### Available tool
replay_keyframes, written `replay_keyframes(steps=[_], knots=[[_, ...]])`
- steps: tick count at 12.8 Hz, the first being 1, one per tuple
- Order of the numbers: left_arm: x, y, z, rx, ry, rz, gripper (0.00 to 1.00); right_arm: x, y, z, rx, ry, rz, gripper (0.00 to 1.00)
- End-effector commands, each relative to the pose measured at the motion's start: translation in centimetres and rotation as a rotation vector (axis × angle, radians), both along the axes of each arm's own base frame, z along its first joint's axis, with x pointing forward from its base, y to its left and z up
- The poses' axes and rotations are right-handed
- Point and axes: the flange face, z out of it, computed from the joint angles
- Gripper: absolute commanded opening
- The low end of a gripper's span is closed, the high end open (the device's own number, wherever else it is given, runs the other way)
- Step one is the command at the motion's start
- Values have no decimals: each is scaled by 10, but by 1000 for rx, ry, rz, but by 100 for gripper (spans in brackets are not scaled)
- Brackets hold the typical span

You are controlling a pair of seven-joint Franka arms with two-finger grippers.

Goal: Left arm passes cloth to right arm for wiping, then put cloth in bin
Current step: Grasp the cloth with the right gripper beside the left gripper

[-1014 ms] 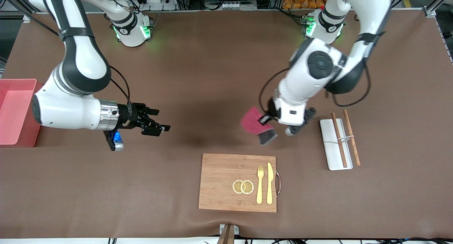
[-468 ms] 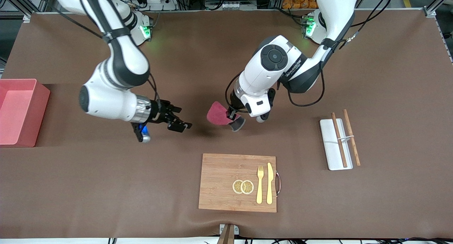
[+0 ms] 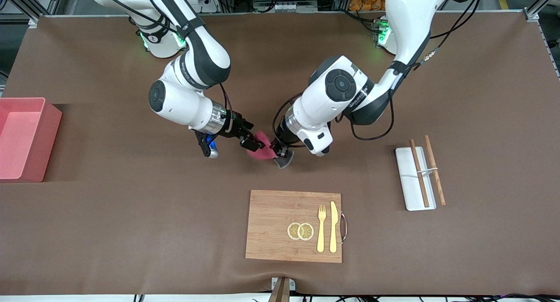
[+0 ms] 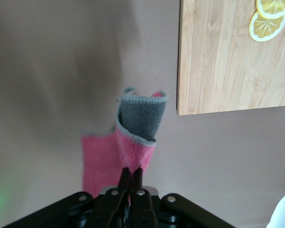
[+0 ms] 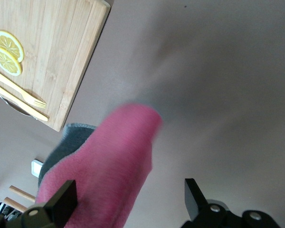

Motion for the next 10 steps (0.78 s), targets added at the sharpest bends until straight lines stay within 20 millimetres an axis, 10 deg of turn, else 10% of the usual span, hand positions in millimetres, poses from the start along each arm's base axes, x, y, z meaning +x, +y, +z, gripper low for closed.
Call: replay_keyframes(steps=[1, 6, 9, 10], knots=[[5, -4, 5, -34, 11, 32, 0, 0, -14, 7, 10, 5, -35, 100], [9, -1, 3, -36, 13, 38, 0, 5, -11, 0, -1, -22, -89, 91], [9, -1, 3, -37, 15, 38, 0, 9, -13, 4, 3, -31, -93, 12], [9, -1, 3, -43, 21, 41, 0, 9, -12, 5, 3, -33, -91, 0]])
